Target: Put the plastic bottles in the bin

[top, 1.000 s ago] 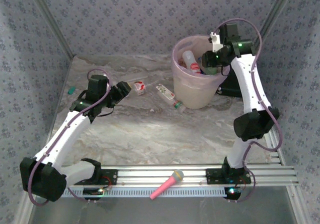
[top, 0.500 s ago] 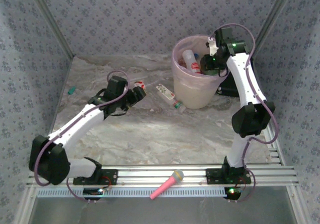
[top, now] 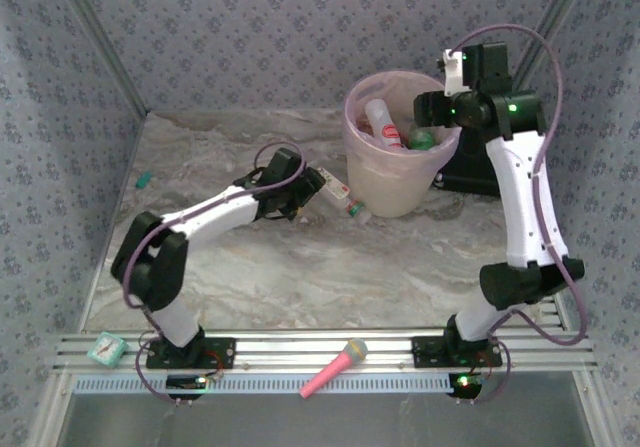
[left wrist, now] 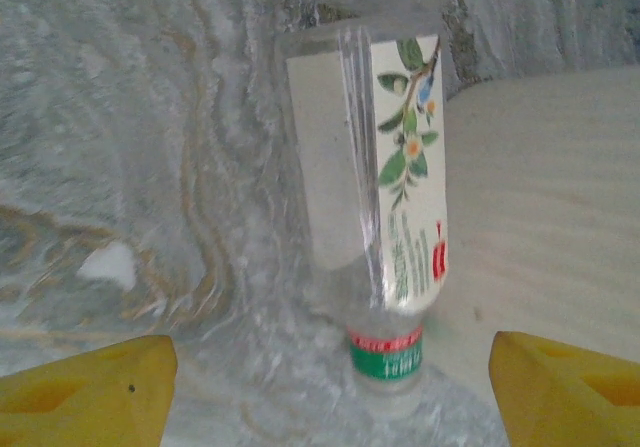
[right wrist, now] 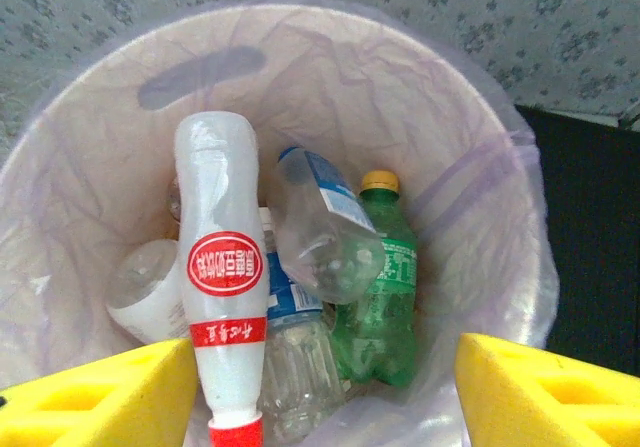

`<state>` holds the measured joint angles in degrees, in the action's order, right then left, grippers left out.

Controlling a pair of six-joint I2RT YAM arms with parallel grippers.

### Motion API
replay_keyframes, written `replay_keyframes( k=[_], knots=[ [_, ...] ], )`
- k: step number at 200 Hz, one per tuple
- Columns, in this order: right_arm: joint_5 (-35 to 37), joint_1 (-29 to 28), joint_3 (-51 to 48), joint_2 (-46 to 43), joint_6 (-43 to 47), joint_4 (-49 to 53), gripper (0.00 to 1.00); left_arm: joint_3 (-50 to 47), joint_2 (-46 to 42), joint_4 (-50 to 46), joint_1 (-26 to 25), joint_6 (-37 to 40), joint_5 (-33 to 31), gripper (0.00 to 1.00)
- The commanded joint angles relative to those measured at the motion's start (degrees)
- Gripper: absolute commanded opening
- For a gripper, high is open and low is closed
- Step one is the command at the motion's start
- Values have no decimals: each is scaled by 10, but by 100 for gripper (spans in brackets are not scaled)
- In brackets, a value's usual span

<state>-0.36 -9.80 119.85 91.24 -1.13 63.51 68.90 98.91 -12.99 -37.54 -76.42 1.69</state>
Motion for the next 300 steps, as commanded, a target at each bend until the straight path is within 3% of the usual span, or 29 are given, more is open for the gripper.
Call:
replay_keyframes(
  k=[1, 53, 107, 157, 213, 260, 277, 300],
  knots=[
    [22, -1, -28, -21, -13, -1, 70, 57, 49, 6, -8, -38, 0, 83],
    [22, 6, -63, -49, -5, -14, 71, 201, 179, -81, -11, -27, 22, 85],
    [17, 20, -93, -70, 0, -31, 71, 218, 228, -88, -15, -36, 27, 85],
    [12, 30, -113, -84, -2, -50, 71, 143, 187, -82, -17, -31, 12, 73],
    [9, 33, -118, -85, -1, -52, 71, 45, 80, -107, -18, 27, -39, 61],
    [5, 33, -124, -84, -5, -58, 70, -28, 23, -132, -16, 49, -62, 60],
    [4, 33, -124, -84, -5, -58, 70, -37, 16, -141, -15, 61, -67, 66],
    [5, 34, -120, -85, -5, -56, 70, -36, 5, -158, -17, 83, -64, 91]
  ],
)
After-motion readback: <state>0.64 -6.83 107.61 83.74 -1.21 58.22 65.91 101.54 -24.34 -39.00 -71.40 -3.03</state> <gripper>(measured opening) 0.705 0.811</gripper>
